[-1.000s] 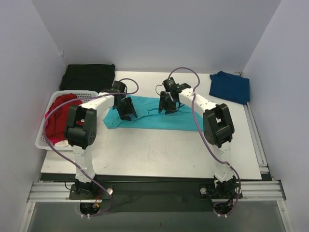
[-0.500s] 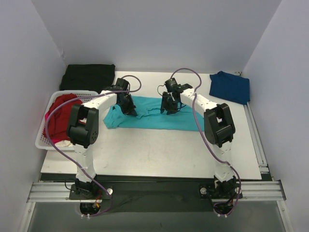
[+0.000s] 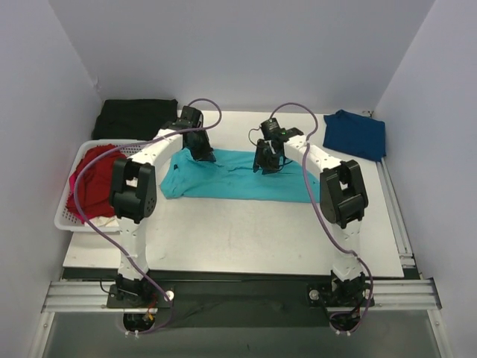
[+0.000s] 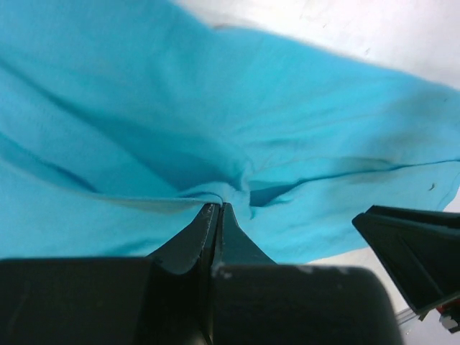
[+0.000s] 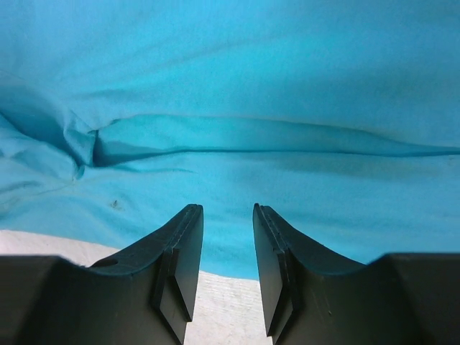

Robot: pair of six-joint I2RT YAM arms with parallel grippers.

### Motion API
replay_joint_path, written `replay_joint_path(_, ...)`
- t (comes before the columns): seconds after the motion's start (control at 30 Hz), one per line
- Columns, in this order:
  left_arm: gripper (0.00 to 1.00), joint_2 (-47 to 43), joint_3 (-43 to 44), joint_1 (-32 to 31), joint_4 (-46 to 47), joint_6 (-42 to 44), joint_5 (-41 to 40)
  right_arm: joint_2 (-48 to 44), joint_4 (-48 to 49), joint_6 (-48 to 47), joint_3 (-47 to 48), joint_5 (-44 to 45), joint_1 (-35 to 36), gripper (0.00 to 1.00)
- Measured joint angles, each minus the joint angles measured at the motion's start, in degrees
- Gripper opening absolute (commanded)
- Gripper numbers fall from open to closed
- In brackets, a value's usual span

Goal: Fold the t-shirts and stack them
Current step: Fold the other side of the tshirt into a rectangle

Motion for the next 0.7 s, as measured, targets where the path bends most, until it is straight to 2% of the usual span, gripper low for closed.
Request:
replay_joint_path(0.3, 0.01, 11.1, 12.2, -0.2, -0.6, 1.8, 0.9, -1.1, 0.0, -0.1, -0.1, 0.2, -1.8, 0.35)
replay_joint_path(0.33, 0.08, 11.9, 12.3, -0.2, -0.4, 2.1, 1.2, -1.1, 0.0, -0.1, -0.1, 0.1, -2.0, 0.35)
replay_joint_path(0.37, 0.22, 12.7, 12.3, -0.3, -0.3, 2.6, 1.3, -1.1, 0.0, -0.1, -0.1, 0.1, -2.0, 0.35)
replay_joint_path(0.43, 0.31, 13.6, 12.3, -0.4, 0.0, 3.9, 1.4, -1.1, 0.0, -0.1, -0.1, 0.1, -2.2, 0.34)
replay_joint_path(0.47, 0.39, 13.6, 12.1, -0.5, 0.3, 4.2, 1.4, -1.1, 0.0, -0.1, -0.1, 0.1, -2.3, 0.35)
replay_joint_path(0.6, 0.50, 10.5, 7.6, -0.8, 5.4, 7.3, 1.0, -1.1, 0.0, -0.2, -0.1, 0.1, -2.4, 0.35)
replay_joint_path(0.7, 0.53, 6.4, 2.7, -1.0, 8.9, 9.8, 0.9, -1.1, 0.0, -0.2, -0.1, 0.1, -2.5, 0.35)
